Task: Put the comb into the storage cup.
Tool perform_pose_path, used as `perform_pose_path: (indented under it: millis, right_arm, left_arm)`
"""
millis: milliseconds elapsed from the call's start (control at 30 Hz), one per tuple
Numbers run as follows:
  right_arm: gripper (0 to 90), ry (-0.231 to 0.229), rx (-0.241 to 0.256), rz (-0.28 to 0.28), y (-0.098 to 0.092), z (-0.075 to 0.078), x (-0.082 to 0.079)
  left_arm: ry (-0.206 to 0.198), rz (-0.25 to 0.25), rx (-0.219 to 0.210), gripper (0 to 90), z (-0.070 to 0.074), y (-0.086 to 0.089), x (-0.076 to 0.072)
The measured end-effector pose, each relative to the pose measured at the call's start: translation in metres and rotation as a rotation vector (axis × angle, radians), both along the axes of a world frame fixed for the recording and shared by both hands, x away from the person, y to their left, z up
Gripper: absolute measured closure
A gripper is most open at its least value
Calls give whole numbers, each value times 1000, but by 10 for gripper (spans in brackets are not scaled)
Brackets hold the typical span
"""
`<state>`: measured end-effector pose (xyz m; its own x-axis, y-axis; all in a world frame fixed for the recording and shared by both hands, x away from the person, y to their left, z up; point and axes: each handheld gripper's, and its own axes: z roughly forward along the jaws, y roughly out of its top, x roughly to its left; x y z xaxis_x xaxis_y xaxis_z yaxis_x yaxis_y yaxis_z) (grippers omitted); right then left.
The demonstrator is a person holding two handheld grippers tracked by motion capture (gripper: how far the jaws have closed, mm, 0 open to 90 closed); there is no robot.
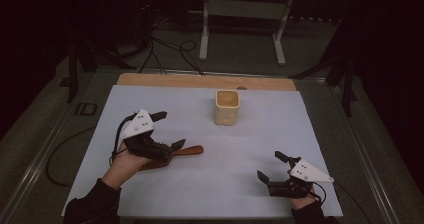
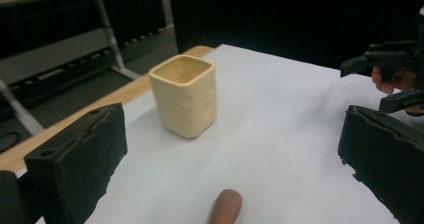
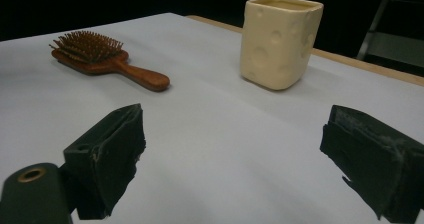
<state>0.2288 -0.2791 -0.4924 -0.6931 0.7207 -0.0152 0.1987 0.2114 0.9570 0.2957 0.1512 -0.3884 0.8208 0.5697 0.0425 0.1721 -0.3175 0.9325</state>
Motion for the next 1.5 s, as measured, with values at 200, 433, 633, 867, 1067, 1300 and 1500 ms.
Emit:
perform_pose_path:
  millis: [200,433,633,867,1067,1300,1500]
  right_arm:
    - [93,0,-1,2,0,0,0]
    - [93,-4,0,4,0,0,0]
    - [93,-3,-2,8,0,0,0]
    - [94,-2,2,10,0,0,1]
    - [94,-3,1,13,1,0,1]
    - [94,-2,3,17,1,0,1]
    - [94,-1,4,20,1,0,1]
  left_arm:
    - [20,-8,8,48,-12,-20,12]
    - [49,4,40,179,-34,-38,25]
    - [86,23,53,227,-48,-46,32]
    - [132,67,67,408,-64,-52,39]
    - [179,100,146,552,-77,-62,44]
    - [221,117,222,681,-86,-70,46]
    - [266,166,267,783,-90,-75,50]
